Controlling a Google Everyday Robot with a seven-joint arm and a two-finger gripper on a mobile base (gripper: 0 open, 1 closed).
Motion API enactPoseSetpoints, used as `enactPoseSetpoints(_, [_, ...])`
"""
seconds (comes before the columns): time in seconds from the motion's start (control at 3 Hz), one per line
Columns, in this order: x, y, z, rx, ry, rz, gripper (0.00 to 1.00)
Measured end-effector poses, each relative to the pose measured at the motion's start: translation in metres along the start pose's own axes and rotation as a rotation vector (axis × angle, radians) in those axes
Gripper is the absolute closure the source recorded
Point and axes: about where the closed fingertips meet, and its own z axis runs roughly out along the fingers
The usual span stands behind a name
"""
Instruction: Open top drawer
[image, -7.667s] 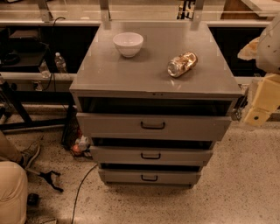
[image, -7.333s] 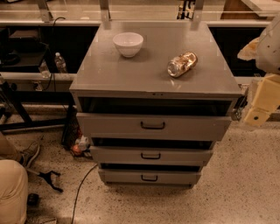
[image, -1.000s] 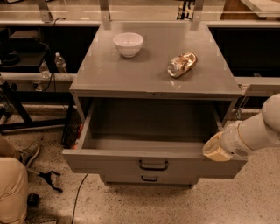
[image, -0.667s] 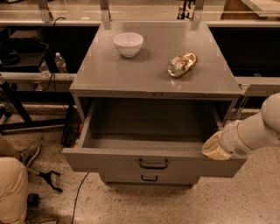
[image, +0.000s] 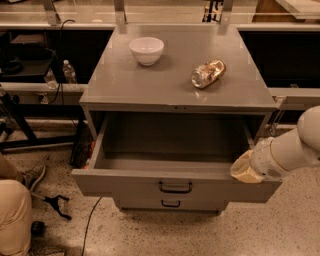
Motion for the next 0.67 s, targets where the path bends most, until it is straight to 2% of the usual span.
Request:
enactPoseSetpoints(0.33, [-0.0001, 0.0, 0.0, 0.0, 0.0, 0.0, 0.29])
enactPoseSetpoints(0.67, [-0.0002, 0.0, -0.0004, 0.0, 0.0, 0.0, 0.01])
